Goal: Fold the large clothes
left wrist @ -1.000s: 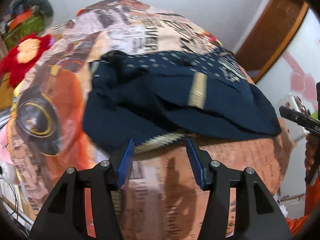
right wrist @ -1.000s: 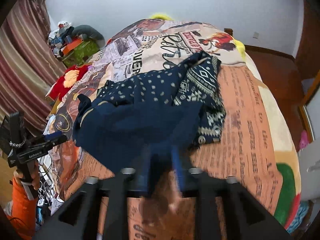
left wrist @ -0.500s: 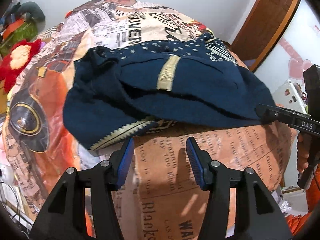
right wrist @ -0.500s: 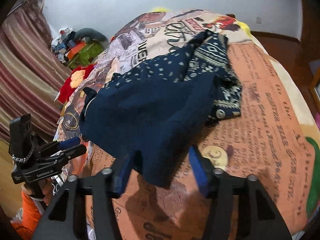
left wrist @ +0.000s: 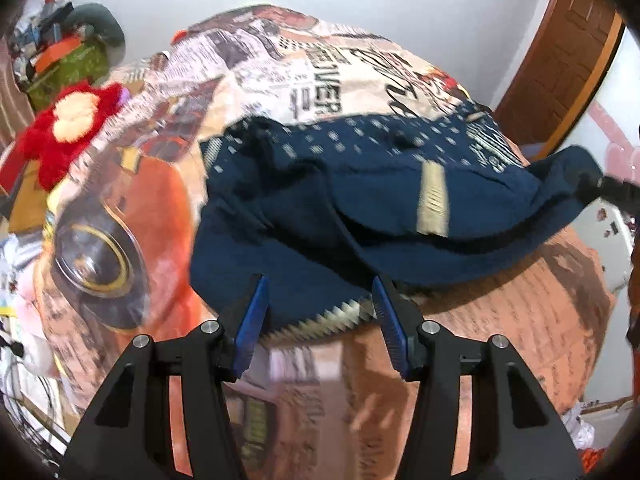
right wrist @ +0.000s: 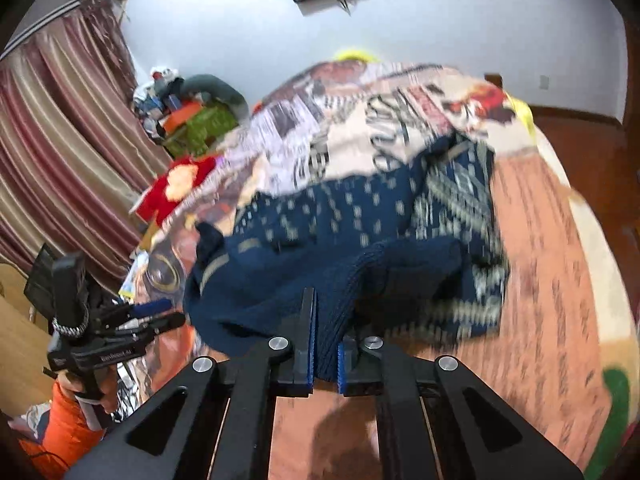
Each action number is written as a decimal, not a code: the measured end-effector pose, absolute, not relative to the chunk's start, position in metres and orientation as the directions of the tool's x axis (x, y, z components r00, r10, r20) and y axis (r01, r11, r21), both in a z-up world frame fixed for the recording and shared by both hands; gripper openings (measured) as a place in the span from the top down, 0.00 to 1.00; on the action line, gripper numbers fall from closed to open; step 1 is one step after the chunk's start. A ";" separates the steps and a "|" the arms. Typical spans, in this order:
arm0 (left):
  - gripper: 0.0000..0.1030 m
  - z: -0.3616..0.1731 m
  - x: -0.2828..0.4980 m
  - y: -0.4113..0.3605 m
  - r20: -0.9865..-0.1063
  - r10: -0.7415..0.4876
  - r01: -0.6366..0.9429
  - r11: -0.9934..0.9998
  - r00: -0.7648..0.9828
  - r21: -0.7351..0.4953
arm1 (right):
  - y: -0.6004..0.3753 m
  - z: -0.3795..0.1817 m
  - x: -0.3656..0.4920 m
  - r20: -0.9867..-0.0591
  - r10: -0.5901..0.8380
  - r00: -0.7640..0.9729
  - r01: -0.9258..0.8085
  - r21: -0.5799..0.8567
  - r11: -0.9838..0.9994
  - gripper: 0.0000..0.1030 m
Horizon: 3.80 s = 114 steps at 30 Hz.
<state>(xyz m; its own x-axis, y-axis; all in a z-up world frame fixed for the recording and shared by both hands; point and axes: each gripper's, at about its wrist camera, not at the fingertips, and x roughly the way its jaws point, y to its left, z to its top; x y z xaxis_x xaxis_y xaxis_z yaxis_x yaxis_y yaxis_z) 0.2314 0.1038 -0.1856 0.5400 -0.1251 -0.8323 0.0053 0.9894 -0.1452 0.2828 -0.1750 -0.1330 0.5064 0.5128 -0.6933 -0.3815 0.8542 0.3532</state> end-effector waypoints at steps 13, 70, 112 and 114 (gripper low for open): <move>0.48 -0.233 0.344 0.177 -0.867 -0.172 -0.049 0.974 0.467 -0.219 | -0.167 -0.136 0.412 -0.707 0.449 0.547 -0.334 0.307 0.891 0.96; 0.95 -0.235 0.399 0.168 -0.819 0.059 -0.111 0.994 0.571 -0.006 | -0.148 -0.206 0.485 -0.800 0.283 0.529 -0.418 0.044 0.907 0.89; 0.37 -0.165 0.376 0.130 -0.771 -0.030 -0.065 0.994 0.636 -0.093 | -0.121 -0.122 0.417 -0.706 0.360 0.610 -0.462 0.053 0.885 0.30; 0.36 -0.171 0.373 0.115 -0.787 -0.096 -0.022 0.990 0.609 -0.138 | -0.103 -0.131 0.407 -0.729 0.385 0.566 -0.505 0.063 0.861 0.30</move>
